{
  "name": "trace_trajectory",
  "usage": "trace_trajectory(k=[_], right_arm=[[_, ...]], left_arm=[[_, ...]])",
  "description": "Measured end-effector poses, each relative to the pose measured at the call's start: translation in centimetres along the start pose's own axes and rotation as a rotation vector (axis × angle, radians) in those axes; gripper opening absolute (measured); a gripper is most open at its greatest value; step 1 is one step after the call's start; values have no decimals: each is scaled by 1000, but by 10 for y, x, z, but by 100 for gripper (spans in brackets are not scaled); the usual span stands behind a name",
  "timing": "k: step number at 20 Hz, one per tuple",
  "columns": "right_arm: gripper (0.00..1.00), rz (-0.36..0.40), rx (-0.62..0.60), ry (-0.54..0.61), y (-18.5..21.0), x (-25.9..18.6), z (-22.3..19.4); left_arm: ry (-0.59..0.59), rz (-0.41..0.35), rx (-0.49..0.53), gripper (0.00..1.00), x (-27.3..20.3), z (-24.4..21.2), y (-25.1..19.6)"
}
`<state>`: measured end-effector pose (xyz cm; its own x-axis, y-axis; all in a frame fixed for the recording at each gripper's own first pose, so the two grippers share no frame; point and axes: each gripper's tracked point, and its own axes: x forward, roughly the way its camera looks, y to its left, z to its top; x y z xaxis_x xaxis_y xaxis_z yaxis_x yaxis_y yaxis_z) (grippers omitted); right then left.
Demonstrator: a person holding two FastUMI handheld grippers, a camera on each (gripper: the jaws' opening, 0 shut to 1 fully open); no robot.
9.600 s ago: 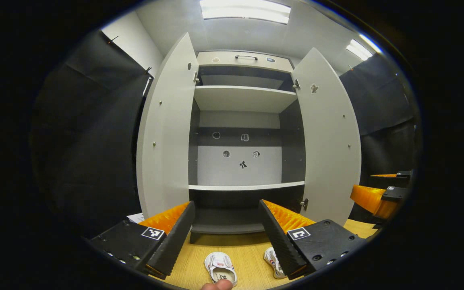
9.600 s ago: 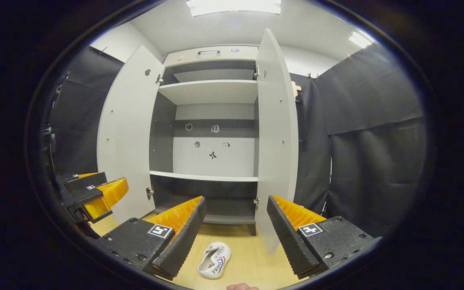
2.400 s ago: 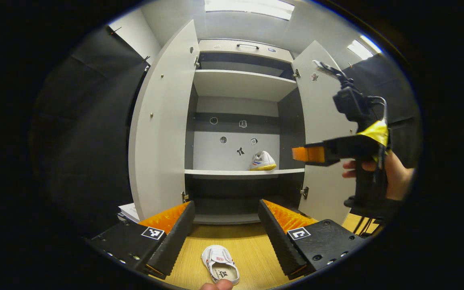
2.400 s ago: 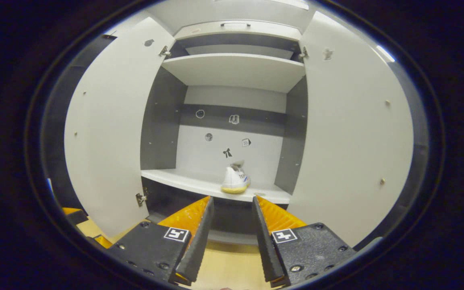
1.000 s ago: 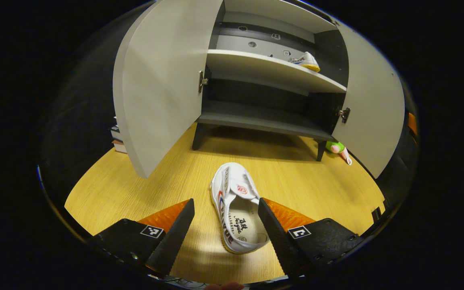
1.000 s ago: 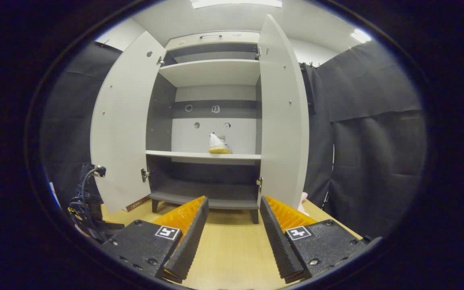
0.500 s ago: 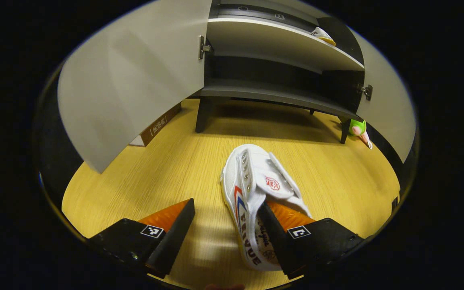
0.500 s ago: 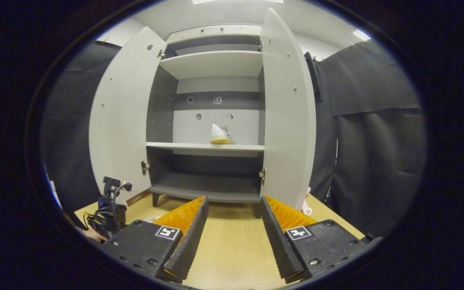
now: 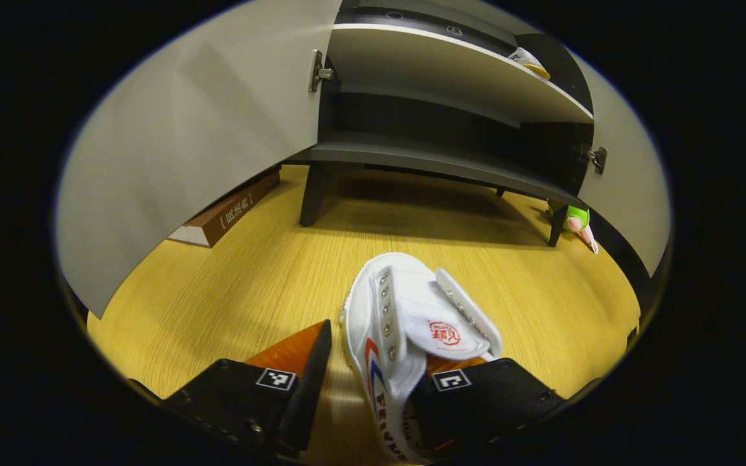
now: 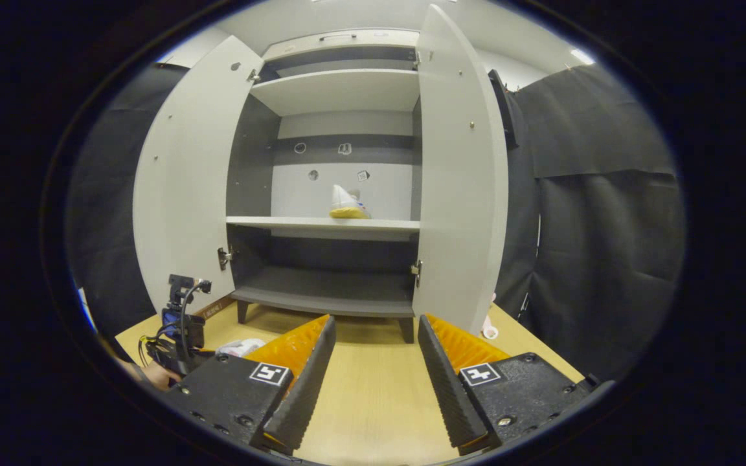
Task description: Grab one shoe with the right hand and put it into the shoe cabinet, grab the other shoe with the left hand and put it into the shoe cabinet; then close the right door with the right hand and the left door with the left hand.
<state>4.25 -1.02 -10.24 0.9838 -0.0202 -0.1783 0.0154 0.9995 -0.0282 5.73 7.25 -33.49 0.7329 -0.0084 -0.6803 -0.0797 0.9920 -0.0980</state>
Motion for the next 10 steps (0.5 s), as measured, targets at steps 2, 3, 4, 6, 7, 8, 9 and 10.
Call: trace_trajectory(k=[2, 3, 4, 6, 7, 8, 9, 10], right_arm=[[82, 0, -2, 5, 0, 1, -1], [82, 1, 0, 4, 1, 2, 0], [82, 4, 1, 3, 2, 3, 0], [82, 9, -8, 1, 3, 5, 0], [82, 10, -12, 1, 4, 5, 0], [82, 14, -14, 2, 4, 5, 0], [82, 18, -13, 3, 6, 5, 0], [82, 21, -12, 5, 5, 6, -1]], left_arm=[[-26, 15, -7, 47, 1, 5, 0], [-31, 16, -16, 47, 1, 5, 0], [-44, 59, -14, 47, -1, 8, 9], [-52, 71, -56, 12, 2, 6, 16], [-56, 71, -64, 8, -3, 7, 17], [-50, 72, -61, 3, -1, 4, 17], [-51, 70, -65, 1, -7, 4, 16], [-60, 71, -71, 1, -14, 8, 14]])
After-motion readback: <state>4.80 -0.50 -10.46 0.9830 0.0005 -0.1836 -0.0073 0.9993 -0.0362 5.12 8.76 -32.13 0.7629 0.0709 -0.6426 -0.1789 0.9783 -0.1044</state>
